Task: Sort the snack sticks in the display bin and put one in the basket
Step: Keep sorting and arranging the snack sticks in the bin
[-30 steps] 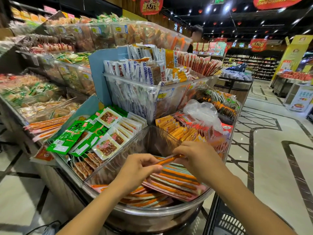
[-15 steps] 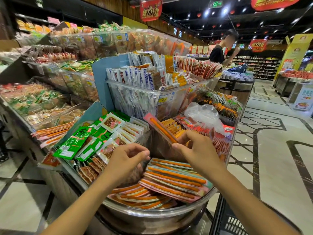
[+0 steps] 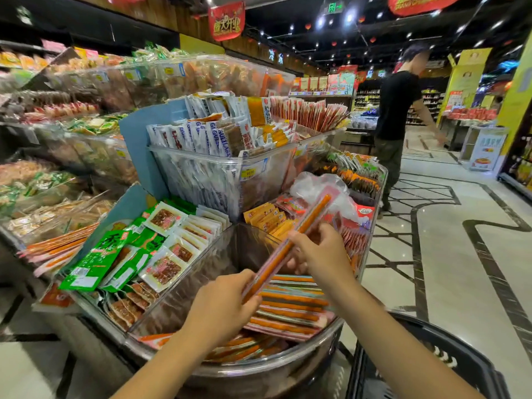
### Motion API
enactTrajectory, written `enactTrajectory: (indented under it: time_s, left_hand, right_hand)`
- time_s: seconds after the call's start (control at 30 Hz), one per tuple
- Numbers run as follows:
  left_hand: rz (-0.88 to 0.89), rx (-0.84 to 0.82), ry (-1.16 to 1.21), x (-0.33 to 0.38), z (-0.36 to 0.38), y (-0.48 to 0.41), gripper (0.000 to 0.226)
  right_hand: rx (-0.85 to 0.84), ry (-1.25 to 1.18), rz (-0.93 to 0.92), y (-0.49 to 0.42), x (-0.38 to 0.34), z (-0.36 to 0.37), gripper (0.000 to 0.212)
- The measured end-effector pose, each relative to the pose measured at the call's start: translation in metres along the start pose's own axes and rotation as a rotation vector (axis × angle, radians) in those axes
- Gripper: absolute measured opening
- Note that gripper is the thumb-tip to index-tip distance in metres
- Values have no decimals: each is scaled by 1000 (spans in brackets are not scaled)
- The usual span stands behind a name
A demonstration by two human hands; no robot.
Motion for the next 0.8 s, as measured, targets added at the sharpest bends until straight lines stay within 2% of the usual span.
enactTrajectory:
  time_s: [0.13,0.27,0.43,0.57,0.67,0.8]
  left_hand:
    - [40,-71,-183,-11,2,-6,15]
    - [31,-114,-307,-19,11,-19,9]
    - [1,-85,-454,-31,22,-41,11]
    - [-27,-60,-480,-31,30,-63,7]
    - [-44,-23,-494,-33,41,-72,6]
    - [-27,18,-508,-36,53,-79,5]
  right_hand:
    - [105,51,-8,-8,12,-19,30]
    - [151,357,-155,-2,33,-26,4]
    - [192,529,-209,15,46,-31,19]
    - [125,654,-243,17,55,-24,18]
    - [143,801,-336,13,60,-18,16]
    - [202,995,-372,9,67,-15,21]
Point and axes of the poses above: each hand's wrist, its own y-axis away from the middle knuckle, its own z-axis out of the palm, x = y × z, the point moved 3 cm from there along -y, towards the middle knuckle, and after that the axes turned 1 degree about -x, right-handed, at the moved point
